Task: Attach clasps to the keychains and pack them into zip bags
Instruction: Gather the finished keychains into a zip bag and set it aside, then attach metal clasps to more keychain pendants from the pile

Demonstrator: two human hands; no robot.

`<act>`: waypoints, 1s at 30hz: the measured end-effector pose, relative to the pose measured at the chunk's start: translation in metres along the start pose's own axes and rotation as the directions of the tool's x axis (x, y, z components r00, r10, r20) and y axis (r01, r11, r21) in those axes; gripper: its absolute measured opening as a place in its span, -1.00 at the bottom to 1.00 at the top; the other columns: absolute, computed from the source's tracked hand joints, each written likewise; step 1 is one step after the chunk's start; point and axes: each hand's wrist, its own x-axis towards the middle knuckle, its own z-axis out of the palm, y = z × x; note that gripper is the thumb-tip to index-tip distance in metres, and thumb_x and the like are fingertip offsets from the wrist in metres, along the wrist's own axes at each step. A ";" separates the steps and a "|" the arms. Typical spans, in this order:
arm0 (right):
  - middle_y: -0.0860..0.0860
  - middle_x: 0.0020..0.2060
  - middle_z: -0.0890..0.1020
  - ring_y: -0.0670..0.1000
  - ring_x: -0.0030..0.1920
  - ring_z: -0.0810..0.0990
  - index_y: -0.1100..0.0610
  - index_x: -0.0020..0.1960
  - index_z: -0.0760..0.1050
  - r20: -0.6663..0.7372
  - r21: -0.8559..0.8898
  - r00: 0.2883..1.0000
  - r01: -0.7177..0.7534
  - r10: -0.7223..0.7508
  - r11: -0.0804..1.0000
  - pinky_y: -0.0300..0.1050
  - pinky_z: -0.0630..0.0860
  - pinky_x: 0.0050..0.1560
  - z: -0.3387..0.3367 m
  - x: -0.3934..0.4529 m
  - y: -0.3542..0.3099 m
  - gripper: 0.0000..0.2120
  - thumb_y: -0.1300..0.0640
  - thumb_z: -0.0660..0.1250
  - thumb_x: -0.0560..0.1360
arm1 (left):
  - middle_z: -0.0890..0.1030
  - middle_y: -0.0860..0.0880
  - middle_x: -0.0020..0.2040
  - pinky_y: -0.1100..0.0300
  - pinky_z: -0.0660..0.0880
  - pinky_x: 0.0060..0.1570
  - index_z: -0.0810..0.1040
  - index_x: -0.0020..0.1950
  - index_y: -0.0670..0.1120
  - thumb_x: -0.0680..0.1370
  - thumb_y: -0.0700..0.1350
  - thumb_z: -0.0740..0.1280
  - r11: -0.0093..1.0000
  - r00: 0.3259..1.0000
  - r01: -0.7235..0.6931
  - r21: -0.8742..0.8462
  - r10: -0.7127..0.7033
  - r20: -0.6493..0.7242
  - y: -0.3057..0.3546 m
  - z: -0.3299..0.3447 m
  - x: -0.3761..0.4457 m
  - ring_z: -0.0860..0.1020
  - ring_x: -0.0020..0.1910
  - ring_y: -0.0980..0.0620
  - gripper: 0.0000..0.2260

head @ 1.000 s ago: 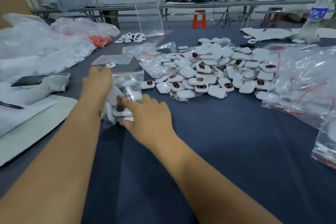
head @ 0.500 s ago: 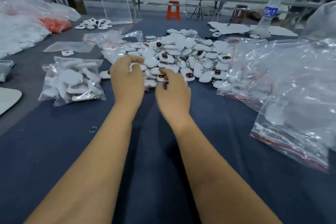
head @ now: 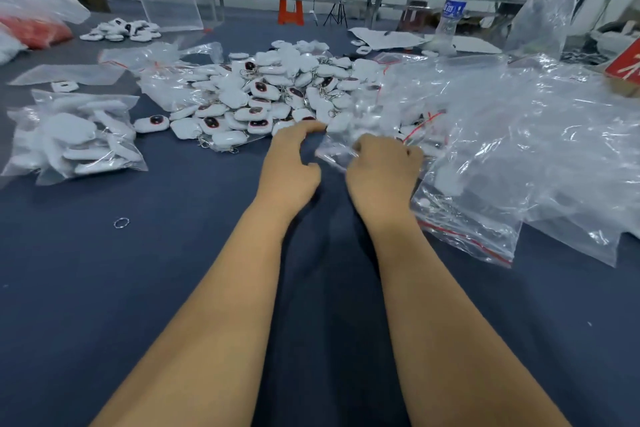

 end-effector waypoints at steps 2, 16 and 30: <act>0.04 0.07 0.62 0.14 0.13 0.52 0.05 0.19 0.56 -0.103 0.152 0.991 0.103 -0.088 0.983 0.03 0.26 0.20 -0.002 0.001 -0.016 -0.70 0.23 0.17 0.54 | 0.42 0.00 0.31 0.27 0.40 0.24 0.48 0.32 0.07 0.39 -0.41 0.30 0.998 0.999 -0.053 -0.025 0.053 -0.001 0.001 -0.002 -0.002 0.42 0.24 0.11 -0.41; 0.10 0.22 0.46 0.08 0.23 0.42 0.11 0.30 0.50 -0.335 0.571 0.942 0.198 0.006 0.797 -0.02 0.42 0.25 0.024 0.013 -0.041 -0.59 0.30 0.32 0.46 | 0.61 0.08 0.11 0.16 0.59 -0.02 0.48 -0.09 0.00 0.39 -0.13 0.41 0.876 0.960 0.047 -0.479 -0.172 -0.220 0.008 -0.011 0.007 0.59 -0.03 0.14 -0.84; -0.12 0.28 0.47 -0.17 0.15 0.47 -0.05 0.35 0.40 0.138 0.909 0.989 -0.150 0.058 0.389 -0.27 0.40 0.22 0.023 0.018 -0.026 -0.46 0.11 0.19 0.36 | 0.53 0.08 -0.19 0.14 0.43 -0.22 0.47 -0.16 0.02 0.45 -0.20 0.25 0.976 0.839 0.206 0.064 -0.143 -0.525 -0.008 -0.029 0.019 0.51 -0.13 -0.01 -0.89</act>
